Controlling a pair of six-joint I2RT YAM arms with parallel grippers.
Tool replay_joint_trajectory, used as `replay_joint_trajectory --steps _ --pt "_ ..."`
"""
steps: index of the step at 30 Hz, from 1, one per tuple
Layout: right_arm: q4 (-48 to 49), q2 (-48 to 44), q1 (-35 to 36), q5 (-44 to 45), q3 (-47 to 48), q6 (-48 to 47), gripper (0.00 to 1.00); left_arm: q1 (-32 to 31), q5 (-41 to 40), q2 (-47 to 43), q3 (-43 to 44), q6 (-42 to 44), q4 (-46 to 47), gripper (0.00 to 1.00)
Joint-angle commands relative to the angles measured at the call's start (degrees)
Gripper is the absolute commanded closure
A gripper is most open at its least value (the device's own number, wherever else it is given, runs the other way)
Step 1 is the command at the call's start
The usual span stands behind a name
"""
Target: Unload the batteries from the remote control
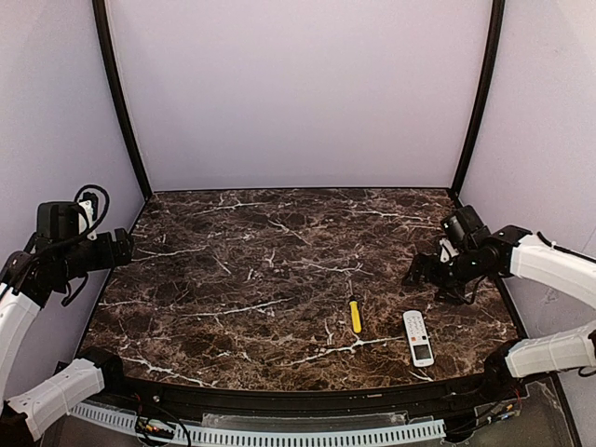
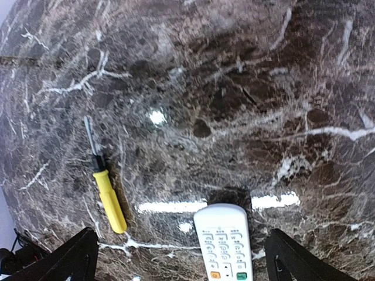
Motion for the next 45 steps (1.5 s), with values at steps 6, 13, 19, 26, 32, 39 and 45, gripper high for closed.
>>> replay_joint_trajectory --steps 6,13,19,26,32,39,45 --pt "-6.6 4.0 8.8 7.8 -2.4 5.8 0.01 -0.2 0.5 -0.3 -1.0 0.4 0.6 0.02" --pt "-6.9 12.1 11.9 9.1 -1.9 3.5 0.01 -0.1 0.8 -0.6 -1.2 0.4 0.8 0.02" --pt "-6.8 18.1 12.7 8.9 -0.1 0.3 0.02 -0.2 0.7 -0.7 -1.2 0.3 0.8 0.02" --pt "-7.0 21.6 13.3 9.0 1.4 -1.5 0.11 -0.1 0.7 -0.9 -1.4 0.3 0.9 0.02" --pt "-7.4 23.9 14.1 9.1 2.8 -2.4 0.22 -0.1 0.8 -1.1 -1.4 0.3 0.9 0.02" --pt "-7.7 27.2 15.7 10.2 4.3 -2.4 0.29 -0.2 0.9 -1.1 -1.5 0.4 1.0 0.03" --pt "-8.0 27.3 16.6 11.2 5.5 -2.1 0.39 -0.2 0.8 -1.0 -1.5 0.4 1.0 0.03"
